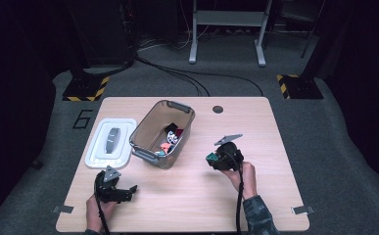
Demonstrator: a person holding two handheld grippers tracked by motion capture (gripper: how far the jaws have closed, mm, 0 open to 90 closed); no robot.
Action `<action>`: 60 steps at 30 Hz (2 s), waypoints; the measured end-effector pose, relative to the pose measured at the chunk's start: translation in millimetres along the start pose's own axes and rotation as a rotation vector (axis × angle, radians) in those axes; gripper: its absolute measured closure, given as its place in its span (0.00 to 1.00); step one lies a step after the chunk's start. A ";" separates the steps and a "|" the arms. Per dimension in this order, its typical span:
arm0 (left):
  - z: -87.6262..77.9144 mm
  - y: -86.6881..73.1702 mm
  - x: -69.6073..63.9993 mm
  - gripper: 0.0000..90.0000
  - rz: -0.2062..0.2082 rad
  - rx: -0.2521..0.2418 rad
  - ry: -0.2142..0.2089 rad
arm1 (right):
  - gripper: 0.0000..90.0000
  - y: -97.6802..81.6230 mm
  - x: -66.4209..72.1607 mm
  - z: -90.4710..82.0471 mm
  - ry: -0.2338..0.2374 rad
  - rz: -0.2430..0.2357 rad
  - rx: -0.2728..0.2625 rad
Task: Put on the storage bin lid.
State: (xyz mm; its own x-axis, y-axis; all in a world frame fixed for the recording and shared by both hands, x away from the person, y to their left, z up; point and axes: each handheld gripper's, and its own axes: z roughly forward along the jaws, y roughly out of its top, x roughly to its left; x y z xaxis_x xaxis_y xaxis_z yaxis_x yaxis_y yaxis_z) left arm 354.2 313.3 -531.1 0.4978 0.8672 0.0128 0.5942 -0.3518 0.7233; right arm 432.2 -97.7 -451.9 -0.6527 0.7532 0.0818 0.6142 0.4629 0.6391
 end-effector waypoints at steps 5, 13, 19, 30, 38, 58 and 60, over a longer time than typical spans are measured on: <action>-0.2 0.0 0.1 0.03 0.002 0.002 0.000 | 0.65 7.1 1.2 -3.6 0.011 -0.016 0.003; 0.0 0.0 -0.1 0.03 -0.001 -0.001 0.000 | 0.65 20.9 0.3 -12.5 0.019 -0.032 -0.008; 0.0 0.0 -0.1 0.03 -0.001 -0.001 0.000 | 0.65 31.8 2.3 -17.6 0.022 -0.033 -0.021; -0.1 0.0 0.1 0.03 0.001 0.002 0.000 | 0.65 54.6 7.0 -28.1 0.010 -0.060 -0.031; -0.1 0.0 0.2 0.03 0.001 0.002 0.000 | 0.65 68.3 8.7 -33.6 0.007 -0.078 -0.038; 0.0 0.1 0.3 0.03 0.002 0.002 -0.001 | 0.65 103.0 13.4 -44.8 -0.006 -0.114 -0.055; 0.1 -0.1 -0.3 0.03 -0.007 0.000 -0.002 | 0.65 106.3 13.9 -45.0 -0.006 -0.122 -0.060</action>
State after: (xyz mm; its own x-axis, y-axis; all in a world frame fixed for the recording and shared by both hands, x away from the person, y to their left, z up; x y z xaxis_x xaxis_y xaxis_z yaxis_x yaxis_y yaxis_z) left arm 354.1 313.0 -531.3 0.4949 0.8689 0.0058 0.5977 -0.3453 0.7235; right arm 468.5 -59.0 -348.3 -0.7182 0.6958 -0.0041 0.5025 0.5227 0.6887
